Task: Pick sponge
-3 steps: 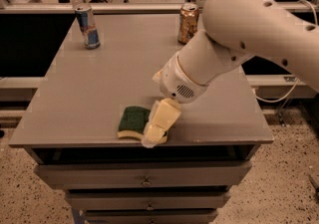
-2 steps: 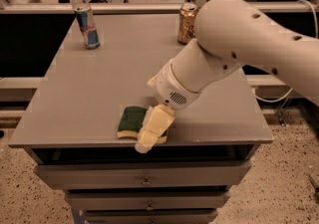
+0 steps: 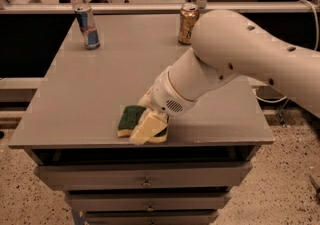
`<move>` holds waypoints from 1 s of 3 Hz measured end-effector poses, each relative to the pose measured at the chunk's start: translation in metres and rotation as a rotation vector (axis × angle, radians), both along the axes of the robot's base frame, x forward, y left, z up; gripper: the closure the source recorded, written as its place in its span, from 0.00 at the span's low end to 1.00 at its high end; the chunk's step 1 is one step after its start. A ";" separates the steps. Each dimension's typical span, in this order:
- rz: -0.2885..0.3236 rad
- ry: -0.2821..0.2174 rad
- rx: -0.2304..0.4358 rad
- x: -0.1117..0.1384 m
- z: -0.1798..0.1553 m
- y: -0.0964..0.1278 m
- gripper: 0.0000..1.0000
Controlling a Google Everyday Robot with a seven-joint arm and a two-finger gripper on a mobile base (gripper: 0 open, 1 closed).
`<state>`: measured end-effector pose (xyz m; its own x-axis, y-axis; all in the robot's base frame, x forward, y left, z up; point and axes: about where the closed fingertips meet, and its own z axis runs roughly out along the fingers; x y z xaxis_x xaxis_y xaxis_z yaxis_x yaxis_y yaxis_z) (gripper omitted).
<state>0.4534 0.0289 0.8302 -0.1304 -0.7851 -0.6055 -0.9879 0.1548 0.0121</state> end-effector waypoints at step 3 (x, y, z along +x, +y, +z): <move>-0.047 -0.086 0.134 0.051 0.042 -0.013 1.00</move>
Offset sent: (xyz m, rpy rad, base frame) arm 0.0430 -0.0110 0.0299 0.0568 -0.0681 -0.0473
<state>0.5046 0.0160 0.8722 -0.1079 -0.6905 -0.7153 -0.9779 0.2032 -0.0487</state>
